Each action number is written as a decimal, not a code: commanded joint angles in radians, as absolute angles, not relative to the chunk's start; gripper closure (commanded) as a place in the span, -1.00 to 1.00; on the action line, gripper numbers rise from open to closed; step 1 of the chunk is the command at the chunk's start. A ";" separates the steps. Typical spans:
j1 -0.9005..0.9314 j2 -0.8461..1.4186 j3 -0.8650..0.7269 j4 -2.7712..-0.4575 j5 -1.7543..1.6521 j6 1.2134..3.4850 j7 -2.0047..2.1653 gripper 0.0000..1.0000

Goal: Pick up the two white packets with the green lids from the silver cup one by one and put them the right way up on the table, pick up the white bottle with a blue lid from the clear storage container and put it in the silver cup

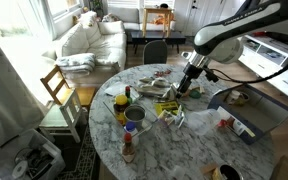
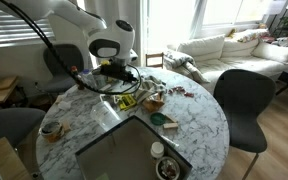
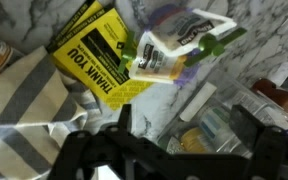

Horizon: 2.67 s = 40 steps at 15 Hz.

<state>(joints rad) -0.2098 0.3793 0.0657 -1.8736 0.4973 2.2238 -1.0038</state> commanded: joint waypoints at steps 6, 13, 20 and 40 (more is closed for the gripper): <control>-0.254 0.670 0.079 -1.612 0.512 2.059 -0.952 -1.00; -0.244 0.767 0.098 -1.533 0.484 2.116 -0.916 -0.94; -0.242 0.813 0.097 -1.506 0.454 2.107 -0.893 -0.76; -0.238 0.814 0.102 -1.457 0.405 2.079 -0.822 0.96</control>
